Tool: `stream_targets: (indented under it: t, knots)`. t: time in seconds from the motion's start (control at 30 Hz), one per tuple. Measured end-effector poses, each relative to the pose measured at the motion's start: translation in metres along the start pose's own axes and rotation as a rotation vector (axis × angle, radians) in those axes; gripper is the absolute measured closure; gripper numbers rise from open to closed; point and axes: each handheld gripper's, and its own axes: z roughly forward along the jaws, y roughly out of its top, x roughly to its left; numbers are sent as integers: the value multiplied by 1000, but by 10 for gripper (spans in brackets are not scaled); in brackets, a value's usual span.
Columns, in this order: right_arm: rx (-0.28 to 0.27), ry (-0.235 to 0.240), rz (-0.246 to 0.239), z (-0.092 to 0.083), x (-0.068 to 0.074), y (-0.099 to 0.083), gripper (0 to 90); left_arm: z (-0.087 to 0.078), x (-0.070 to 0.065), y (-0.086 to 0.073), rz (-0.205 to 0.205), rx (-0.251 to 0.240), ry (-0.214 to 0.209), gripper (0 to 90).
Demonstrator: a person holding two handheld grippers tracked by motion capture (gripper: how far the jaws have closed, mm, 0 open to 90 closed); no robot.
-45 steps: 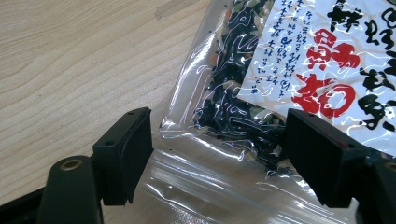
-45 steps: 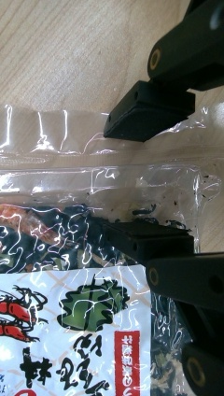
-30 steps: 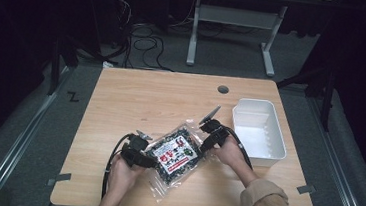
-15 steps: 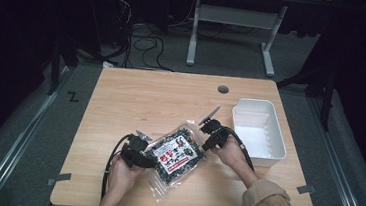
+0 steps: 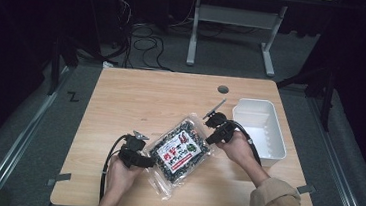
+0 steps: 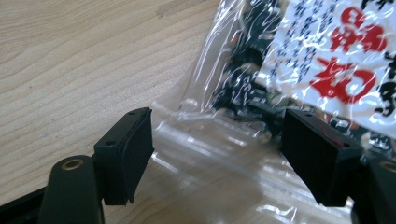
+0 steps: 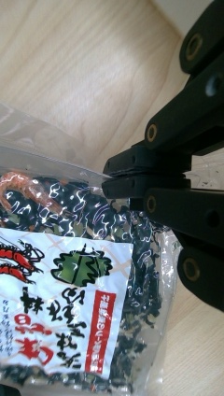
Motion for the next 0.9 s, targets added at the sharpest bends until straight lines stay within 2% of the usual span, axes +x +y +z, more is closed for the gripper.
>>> stream_targets:
  t: [0.07, 0.23, 0.27, 0.3, 0.47, 0.73, 0.9]
  knots:
    - [-10, -7, 7, -8, -1, -2, 900, -1, 0, 0, -1, -6, 1, 260]
    - [-42, -33, -21, -27, -4, -6, 900, -1, 0, -1, 0, -5, -3, 261]
    - [-36, -36, -5, -31, -4, -7, 900, -1, 0, -1, -1, -3, -3, 262]
    - [-41, -44, -26, -33, -6, -8, 900, -1, 0, -2, 1, -1, -8, 262]
    - [-55, -57, -23, -45, -13, -14, 900, 0, -1, -2, 2, 2, -12, 264]
    - [-79, -62, -7, -60, -17, -19, 900, 1, -3, -3, 4, 8, -15, 265]
    - [-88, -70, -27, -67, -18, -20, 900, 0, -3, -3, 5, 5, -19, 265]
